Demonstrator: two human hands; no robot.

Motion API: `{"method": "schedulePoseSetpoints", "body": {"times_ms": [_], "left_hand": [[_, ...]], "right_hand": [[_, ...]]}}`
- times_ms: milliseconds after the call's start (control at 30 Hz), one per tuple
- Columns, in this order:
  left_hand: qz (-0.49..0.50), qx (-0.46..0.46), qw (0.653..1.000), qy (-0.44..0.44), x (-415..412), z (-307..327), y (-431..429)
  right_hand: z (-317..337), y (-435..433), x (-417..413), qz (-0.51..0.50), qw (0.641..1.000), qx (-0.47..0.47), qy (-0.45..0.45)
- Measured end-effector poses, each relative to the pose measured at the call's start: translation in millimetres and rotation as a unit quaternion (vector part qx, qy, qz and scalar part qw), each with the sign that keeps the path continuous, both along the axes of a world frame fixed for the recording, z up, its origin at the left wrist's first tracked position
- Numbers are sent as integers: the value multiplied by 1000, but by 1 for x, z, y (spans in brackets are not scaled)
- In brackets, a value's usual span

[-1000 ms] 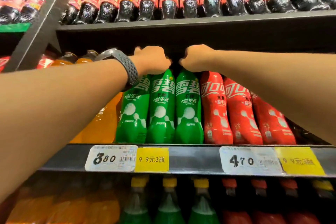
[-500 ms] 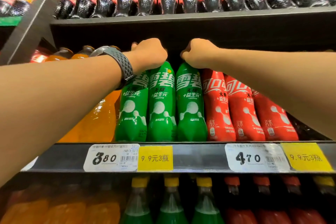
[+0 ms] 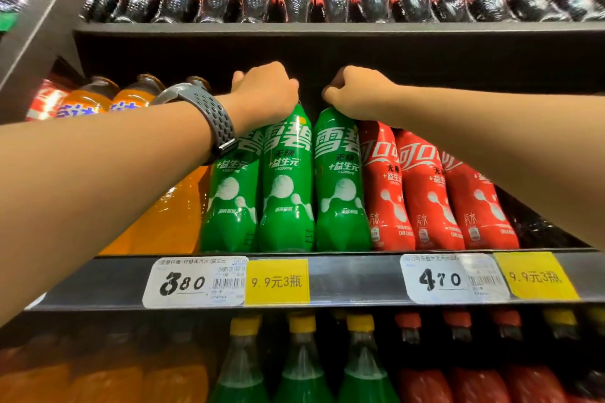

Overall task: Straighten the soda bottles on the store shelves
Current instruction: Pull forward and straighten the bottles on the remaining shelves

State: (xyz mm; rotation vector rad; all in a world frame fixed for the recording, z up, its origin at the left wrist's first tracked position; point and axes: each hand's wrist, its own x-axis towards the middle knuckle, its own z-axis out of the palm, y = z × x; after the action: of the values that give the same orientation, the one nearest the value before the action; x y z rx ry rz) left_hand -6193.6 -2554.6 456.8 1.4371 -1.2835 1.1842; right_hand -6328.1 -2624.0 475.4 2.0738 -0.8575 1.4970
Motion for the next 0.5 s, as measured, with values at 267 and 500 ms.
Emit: {"method": "schedulePoseSetpoints", "body": {"times_ms": [267,500], "left_hand": [[31,15,998,-50,8,7,-1],[49,-30,994,-94,-8,14,-7]], "right_hand": [[-1,6,-19,-48,998,-47,-3],[3,-17,-79,-153,987,-37,27]]}}
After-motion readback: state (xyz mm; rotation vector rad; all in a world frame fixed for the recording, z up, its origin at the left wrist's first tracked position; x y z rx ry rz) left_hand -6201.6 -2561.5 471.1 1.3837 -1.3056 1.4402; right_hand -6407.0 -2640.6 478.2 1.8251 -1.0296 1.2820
